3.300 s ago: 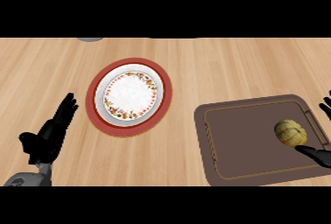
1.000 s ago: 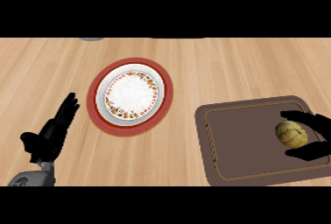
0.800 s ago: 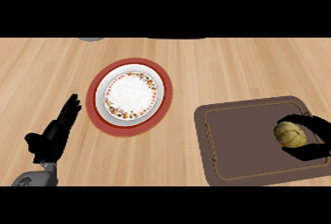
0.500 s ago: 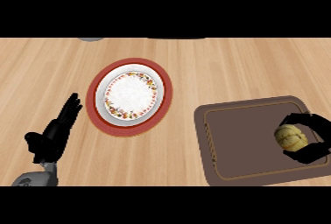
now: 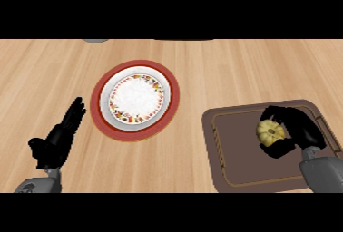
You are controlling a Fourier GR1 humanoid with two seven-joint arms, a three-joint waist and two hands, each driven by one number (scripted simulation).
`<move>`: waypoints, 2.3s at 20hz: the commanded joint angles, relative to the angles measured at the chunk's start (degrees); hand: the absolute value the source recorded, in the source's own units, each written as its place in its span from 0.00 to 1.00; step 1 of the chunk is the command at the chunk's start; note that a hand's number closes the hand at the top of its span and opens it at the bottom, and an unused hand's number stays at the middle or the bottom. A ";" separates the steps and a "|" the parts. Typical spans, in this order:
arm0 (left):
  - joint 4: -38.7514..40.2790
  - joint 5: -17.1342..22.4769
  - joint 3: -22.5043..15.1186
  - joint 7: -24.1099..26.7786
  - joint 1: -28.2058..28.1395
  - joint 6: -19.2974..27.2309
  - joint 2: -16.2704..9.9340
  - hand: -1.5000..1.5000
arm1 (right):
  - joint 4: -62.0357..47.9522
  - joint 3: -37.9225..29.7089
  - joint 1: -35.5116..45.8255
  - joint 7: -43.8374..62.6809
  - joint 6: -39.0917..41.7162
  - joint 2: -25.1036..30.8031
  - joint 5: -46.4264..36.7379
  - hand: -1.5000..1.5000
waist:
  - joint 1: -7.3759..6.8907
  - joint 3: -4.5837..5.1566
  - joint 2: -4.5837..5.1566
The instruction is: Pick the squash from the tray and place it in the plate
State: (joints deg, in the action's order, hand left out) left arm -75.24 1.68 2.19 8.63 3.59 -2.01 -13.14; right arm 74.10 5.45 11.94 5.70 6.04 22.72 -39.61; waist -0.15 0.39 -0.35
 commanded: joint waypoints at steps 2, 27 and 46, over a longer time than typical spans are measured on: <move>-2.65 1.55 1.83 -2.07 -1.04 -1.24 -1.62 0.50 | 9.87 5.29 -2.19 4.52 -7.55 -4.45 -8.14 1.00 | 0.21 -0.37 0.13; 1.77 0.53 4.36 -1.52 2.45 -3.94 -1.17 0.50 | 30.34 10.63 17.28 22.95 2.63 -20.00 -17.89 1.00 | -0.20 -0.36 0.39; -0.37 -2.75 0.66 -1.38 2.61 -2.38 2.77 0.50 | -21.21 30.35 46.97 26.01 -30.60 -22.72 4.56 1.00 | -3.36 -0.34 1.04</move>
State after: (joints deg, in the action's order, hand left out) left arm -75.74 -0.36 3.82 6.54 6.10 -4.61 -11.39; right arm 62.67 32.36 53.31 32.17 -18.33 0.08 -40.81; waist -2.38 0.03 0.41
